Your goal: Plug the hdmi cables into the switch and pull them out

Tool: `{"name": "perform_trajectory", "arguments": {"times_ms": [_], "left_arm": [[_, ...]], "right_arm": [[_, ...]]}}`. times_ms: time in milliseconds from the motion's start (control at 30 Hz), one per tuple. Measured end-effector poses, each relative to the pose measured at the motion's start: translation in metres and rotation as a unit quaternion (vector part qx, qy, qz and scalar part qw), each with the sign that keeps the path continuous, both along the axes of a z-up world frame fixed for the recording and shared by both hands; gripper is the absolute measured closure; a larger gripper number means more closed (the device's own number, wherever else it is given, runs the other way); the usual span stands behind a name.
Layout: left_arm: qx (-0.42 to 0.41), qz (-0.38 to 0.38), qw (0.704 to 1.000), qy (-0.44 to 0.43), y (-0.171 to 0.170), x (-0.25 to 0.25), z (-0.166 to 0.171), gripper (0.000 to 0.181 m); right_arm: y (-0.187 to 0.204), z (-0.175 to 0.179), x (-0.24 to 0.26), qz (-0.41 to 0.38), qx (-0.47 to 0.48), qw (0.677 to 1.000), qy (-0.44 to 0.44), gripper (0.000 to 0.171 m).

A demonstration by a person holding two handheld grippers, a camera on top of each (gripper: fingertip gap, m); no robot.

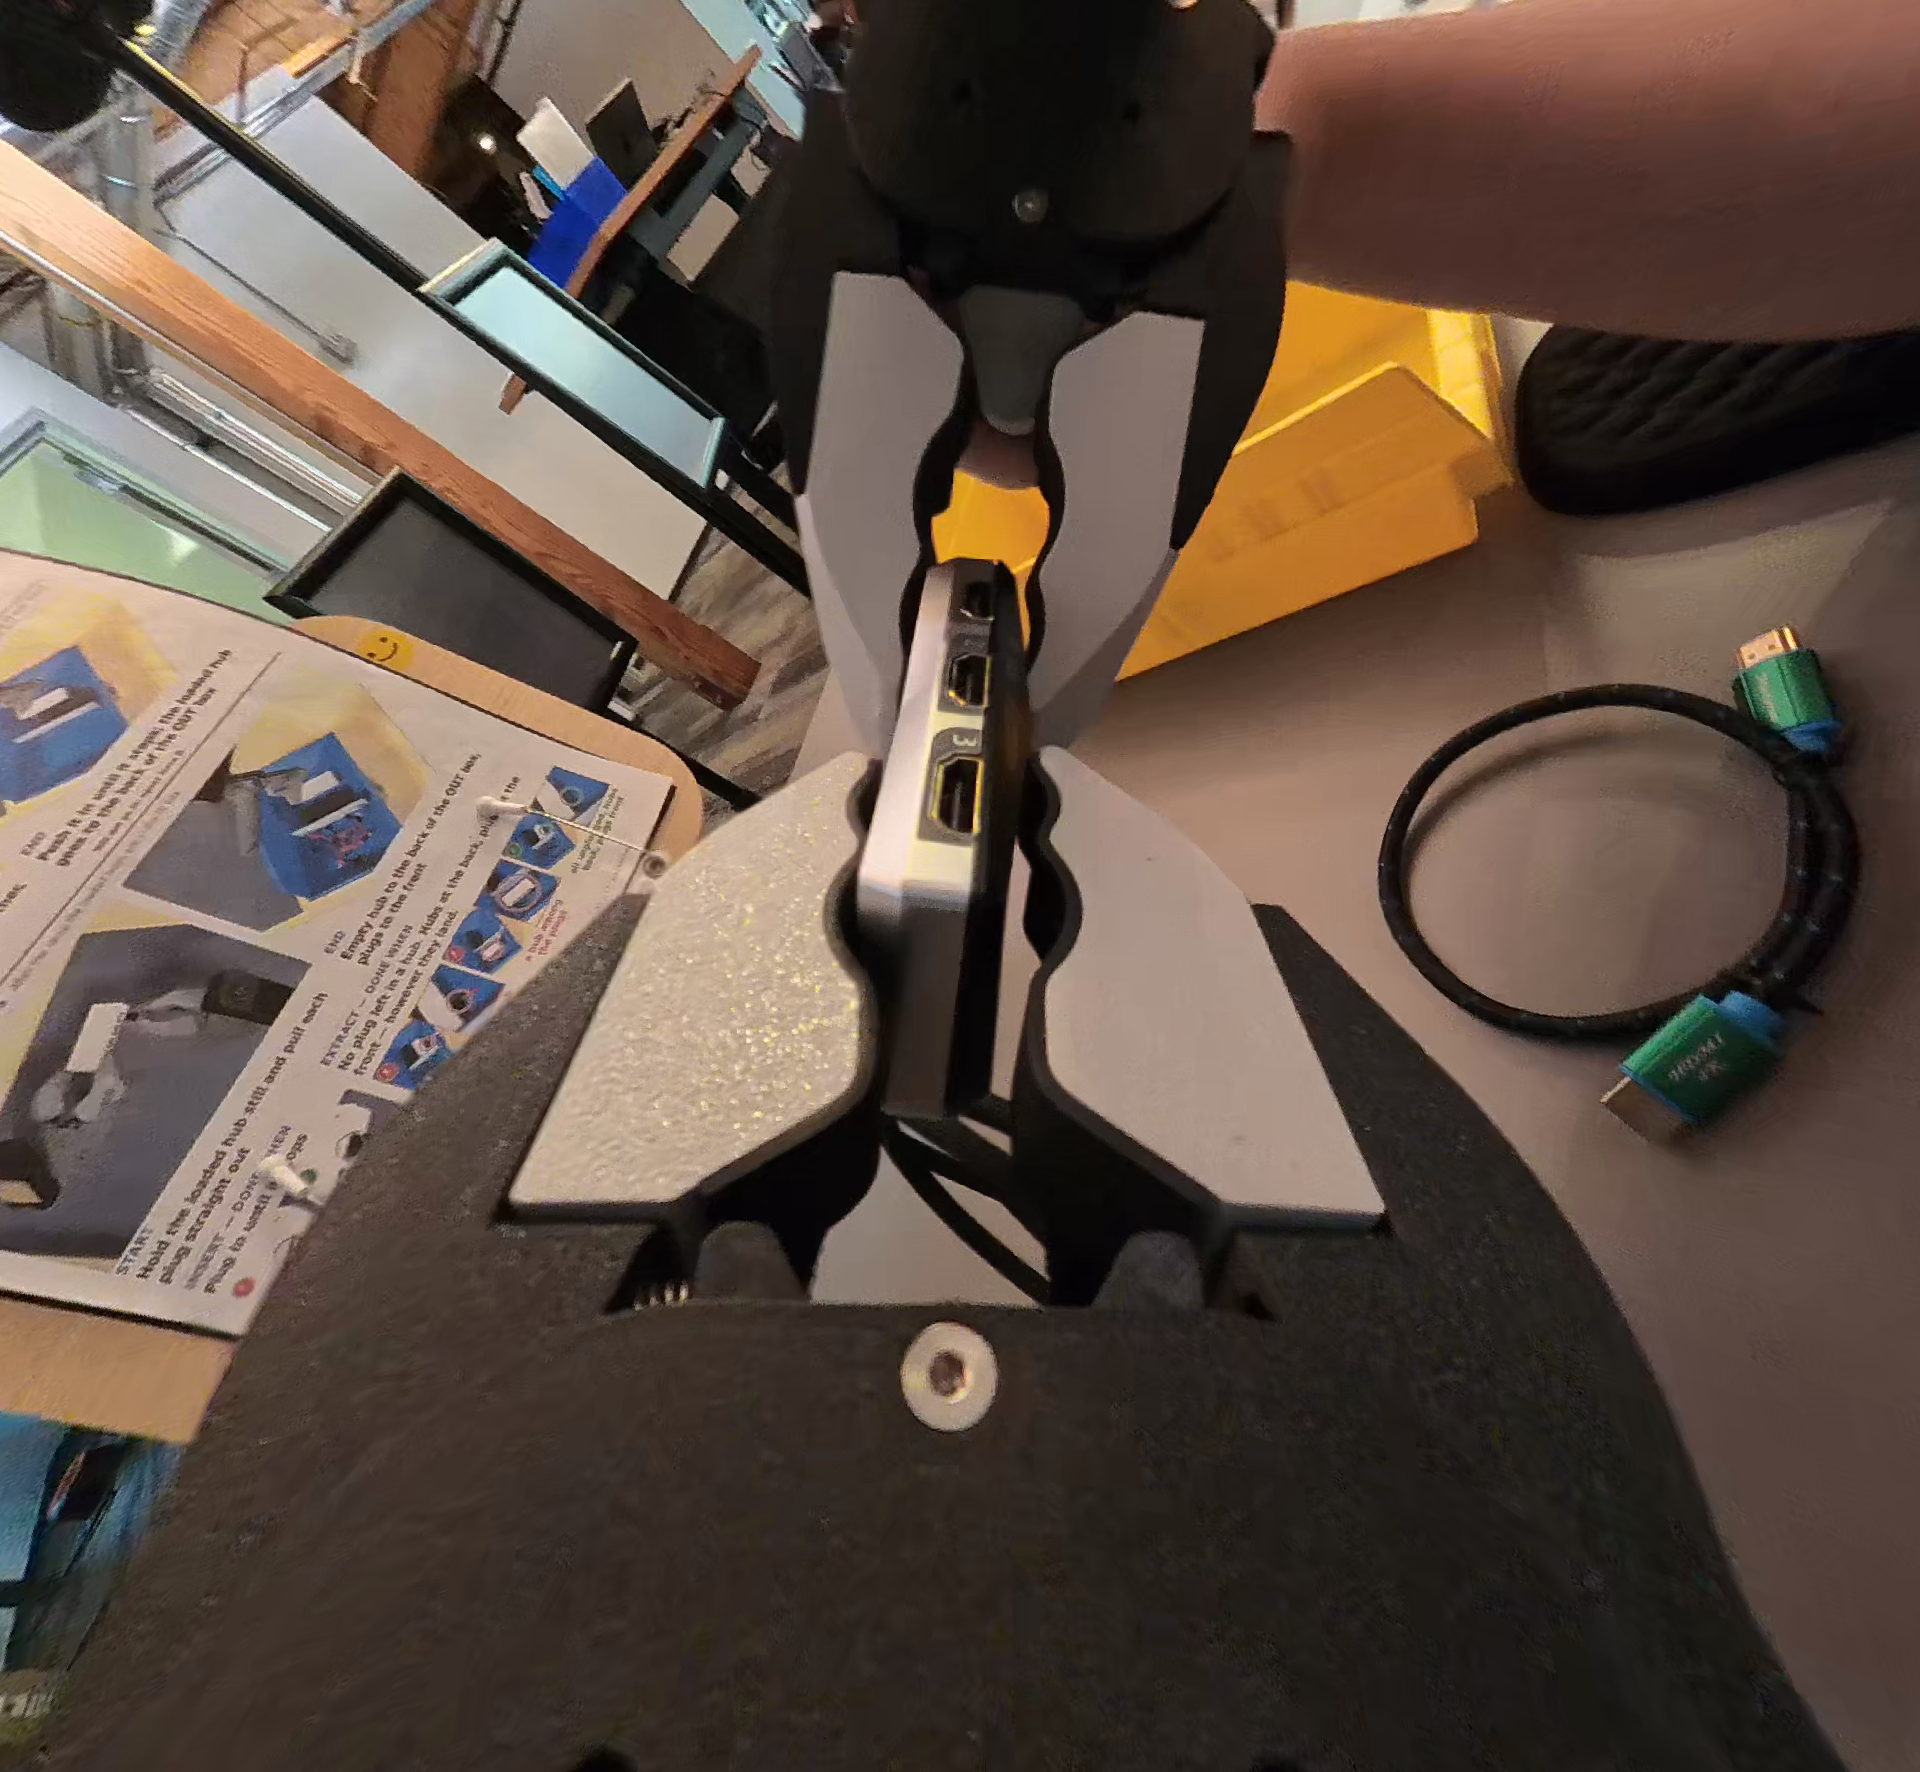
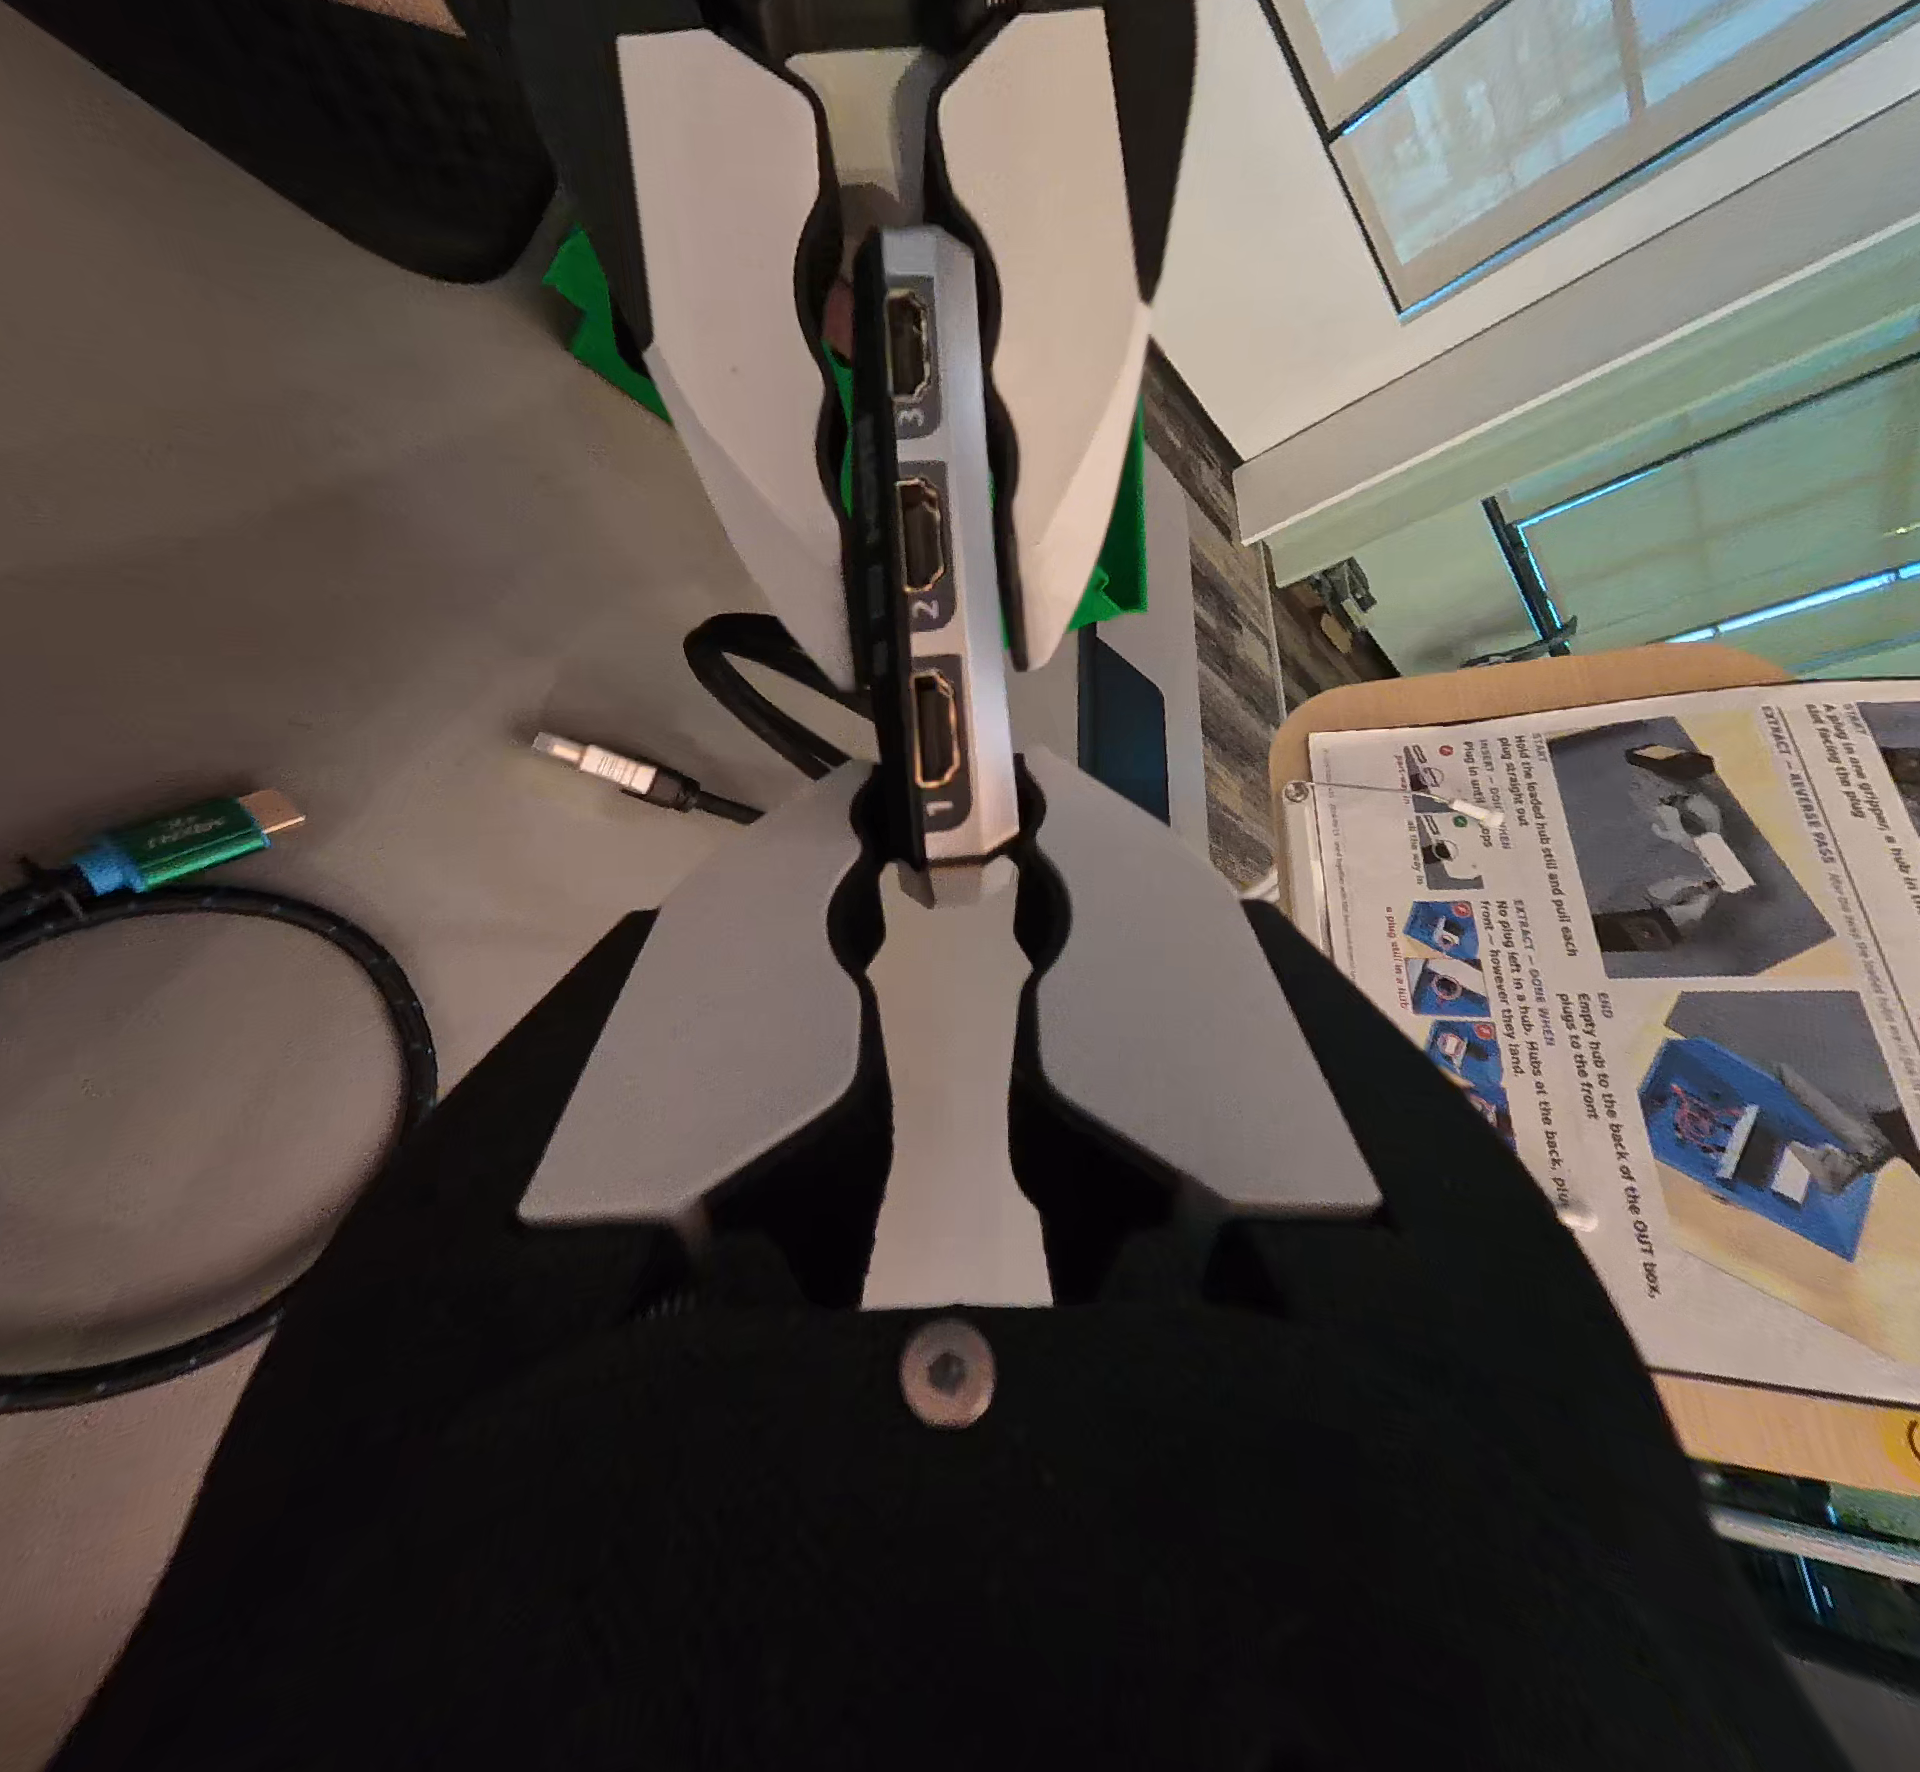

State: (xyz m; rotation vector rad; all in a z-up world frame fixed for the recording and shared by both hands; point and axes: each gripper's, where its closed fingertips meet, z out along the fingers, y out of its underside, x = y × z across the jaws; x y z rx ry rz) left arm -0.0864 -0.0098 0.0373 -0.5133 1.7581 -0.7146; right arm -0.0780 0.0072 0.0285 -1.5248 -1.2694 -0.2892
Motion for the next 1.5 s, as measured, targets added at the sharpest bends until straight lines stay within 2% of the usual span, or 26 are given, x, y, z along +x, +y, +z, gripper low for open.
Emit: {"name": "perform_trajectory", "arguments": {"times_ms": [100,400,600,700,867,933,1067,1200,1333,1400,1500], "left_arm": [[0.02,0.012,1.0,0.012,0.001,0.002,-0.005,0.159],[0.009,0.019,1.0,0.015,0.004,0.004,-0.007,0.159],[-0.028,0.073,0.997,0.001,0.03,0.0,0.012,0.159],[-0.065,0.108,0.992,-0.012,0.048,-0.006,0.026,0.159],[-0.07,0.133,0.988,-0.026,0.064,-0.014,0.038,0.159],[-0.075,0.132,0.988,-0.026,0.068,-0.016,0.039,0.159],[-0.089,0.129,0.987,-0.023,0.072,-0.02,0.043,0.159],[-0.106,0.117,0.987,-0.032,0.072,-0.022,0.046,0.159],[-0.116,0.099,0.988,-0.032,0.068,-0.021,0.047,0.159],[-0.12,0.092,0.988,-0.031,0.065,-0.021,0.048,0.159],[-0.121,0.085,0.989,-0.028,0.061,-0.021,0.048,0.159]], "right_arm": [[0.001,-0.003,0.003,0.002,0.002,1.0,-0.008,0.15],[0.003,-0.005,0.004,0.012,0.006,1.0,0.01,0.149],[0.017,0.014,0.022,-0.07,0.065,0.995,0.018,0.137],[0.008,0.024,0.027,-0.09,0.057,0.994,0.031,0.138],[-0.022,0.036,0.007,-0.097,-0.007,0.99,0.103,0.14],[-0.031,0.019,-0.002,-0.114,-0.044,0.987,0.107,0.14],[-0.067,-0.05,-0.011,-0.157,-0.106,0.979,0.079,0.14],[-0.115,-0.108,0.016,-0.27,-0.163,0.943,0.101,0.141],[-0.157,-0.139,0.01,-0.302,-0.198,0.92,0.154,0.147],[-0.166,-0.152,0.0,-0.312,-0.217,0.91,0.165,0.147],[-0.165,-0.165,-0.016,-0.305,-0.232,0.914,0.132,0.147]]}}
